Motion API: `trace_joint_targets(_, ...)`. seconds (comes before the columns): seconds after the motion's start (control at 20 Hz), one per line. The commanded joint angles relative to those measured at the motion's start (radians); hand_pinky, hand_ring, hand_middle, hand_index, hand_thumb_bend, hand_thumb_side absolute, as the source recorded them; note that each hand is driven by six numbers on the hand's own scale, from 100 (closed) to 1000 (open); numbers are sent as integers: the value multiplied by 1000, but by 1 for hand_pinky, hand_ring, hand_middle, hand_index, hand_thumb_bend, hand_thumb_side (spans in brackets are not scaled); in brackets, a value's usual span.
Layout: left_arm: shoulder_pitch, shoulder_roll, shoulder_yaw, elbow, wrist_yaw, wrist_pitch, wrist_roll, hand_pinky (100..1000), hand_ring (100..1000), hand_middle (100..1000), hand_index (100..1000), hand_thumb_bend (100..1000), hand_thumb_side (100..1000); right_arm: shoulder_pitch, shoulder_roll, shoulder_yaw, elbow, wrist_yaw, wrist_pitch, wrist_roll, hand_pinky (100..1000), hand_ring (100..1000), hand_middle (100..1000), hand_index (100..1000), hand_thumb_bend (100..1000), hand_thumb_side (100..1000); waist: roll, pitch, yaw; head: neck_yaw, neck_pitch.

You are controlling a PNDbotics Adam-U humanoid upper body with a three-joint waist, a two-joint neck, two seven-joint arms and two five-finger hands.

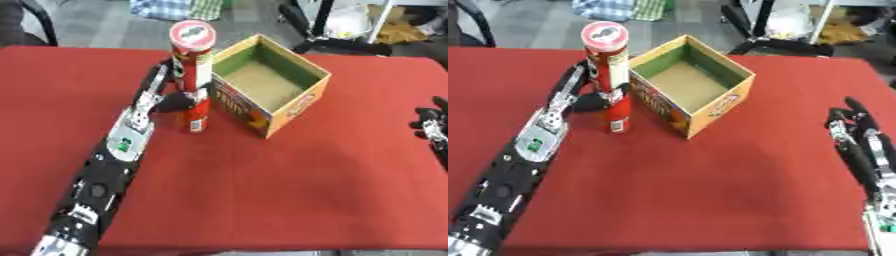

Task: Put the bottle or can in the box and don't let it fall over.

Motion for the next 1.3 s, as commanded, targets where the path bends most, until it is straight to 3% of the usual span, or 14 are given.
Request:
trace_joint_targets(0.05, -44, 23, -3, -65, 55, 10, 22, 758, 715, 364, 491, 100, 100, -15, -9, -4, -6, 0, 0, 2, 789, 773, 832, 1000, 100, 829, -12, -31, -4, 3, -8)
trace_joint_targets(0.4, -187, 32, -3, -97, 112, 25, 42, 759, 714, 370, 497, 100, 100, -23, 0, 11, -3, -4, -4, 16, 789, 773, 833, 1000, 100, 831, -19, -24, -49, 28, -26)
trace_joint_targets(0.75, -299, 7, -27, 63, 133, -17, 27, 765, 739, 435, 561, 100, 100, -59, 25, 51, 2, -14, -14, 52, 790, 773, 832, 1000, 100, 833, -43, 9, -147, 87, -81)
trace_joint_targets(0.85, -306, -6, -32, 106, 119, -42, 16, 769, 756, 472, 596, 143, 125, -68, 31, 61, 2, -17, -18, 63, 790, 773, 832, 1000, 100, 834, -50, 23, -178, 104, -98)
trace_joint_targets(0.95, -305, -13, -37, 143, 92, -68, 10, 792, 823, 634, 716, 386, 323, -74, 35, 68, 3, -17, -20, 71, 790, 773, 832, 1000, 100, 836, -54, 35, -200, 119, -111)
trace_joint_targets(1.0, -301, -13, -44, 157, 63, -80, 7, 829, 898, 848, 885, 604, 521, -74, 35, 69, 4, -16, -20, 73, 791, 773, 832, 1000, 100, 837, -55, 40, -206, 124, -115)
trace_joint_targets(1.1, -293, -8, -62, 175, -46, -101, -9, 881, 963, 970, 1000, 783, 679, -72, 34, 68, 5, -13, -20, 74, 790, 772, 831, 1000, 100, 837, -55, 45, -209, 127, -117)
trace_joint_targets(1.3, -269, 1, -47, 174, -224, -96, 3, 921, 996, 1000, 1000, 965, 882, -70, 31, 63, 6, -10, -19, 69, 790, 772, 831, 1000, 100, 839, -50, 49, -197, 124, -115)
